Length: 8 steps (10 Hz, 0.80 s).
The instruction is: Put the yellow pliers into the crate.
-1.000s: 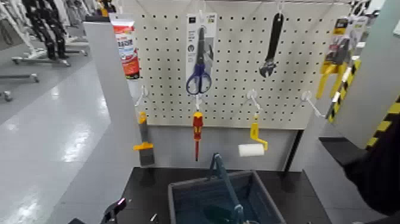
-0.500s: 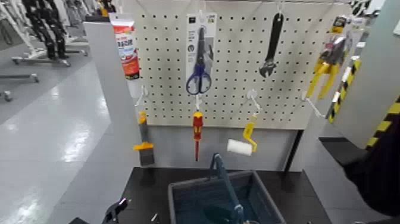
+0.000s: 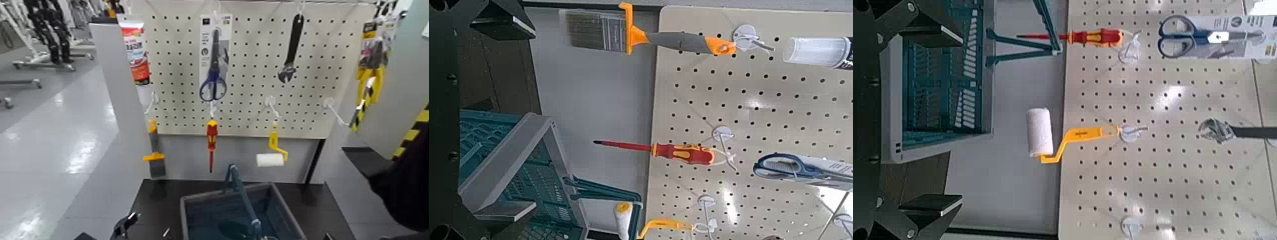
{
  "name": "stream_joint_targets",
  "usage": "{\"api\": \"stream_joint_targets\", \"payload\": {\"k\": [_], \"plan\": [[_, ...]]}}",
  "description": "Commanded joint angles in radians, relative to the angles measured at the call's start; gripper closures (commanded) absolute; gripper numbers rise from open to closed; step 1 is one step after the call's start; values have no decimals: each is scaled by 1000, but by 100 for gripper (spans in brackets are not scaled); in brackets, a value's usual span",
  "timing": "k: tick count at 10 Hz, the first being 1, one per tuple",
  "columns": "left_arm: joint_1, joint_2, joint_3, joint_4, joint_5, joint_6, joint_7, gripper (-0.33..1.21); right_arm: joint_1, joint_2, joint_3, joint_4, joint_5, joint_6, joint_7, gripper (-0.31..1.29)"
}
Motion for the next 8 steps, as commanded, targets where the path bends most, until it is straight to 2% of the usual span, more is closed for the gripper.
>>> {"api": "stream_joint_targets", "payload": {"k": [1,3,5,6,8], "plan": [[0,-1,0,0,0,0,0,10,-17,-2,-55,-45,4,74,38,19],[0,-4,0,0,0,-2,0,10,-38,14,-102,-80,2,82,13,19],[0,-4,-2,0,0,-2,0,10,-49,14,-150,-134,-4,146,10,18],[0,-6,-2,0,0,-2,0,10,-57,14,-170,-152,-21,175,10,18],[0,-6,-2,0,0,-2,0,10,-86,1,-199,-189,-37,226,12,18]]}}
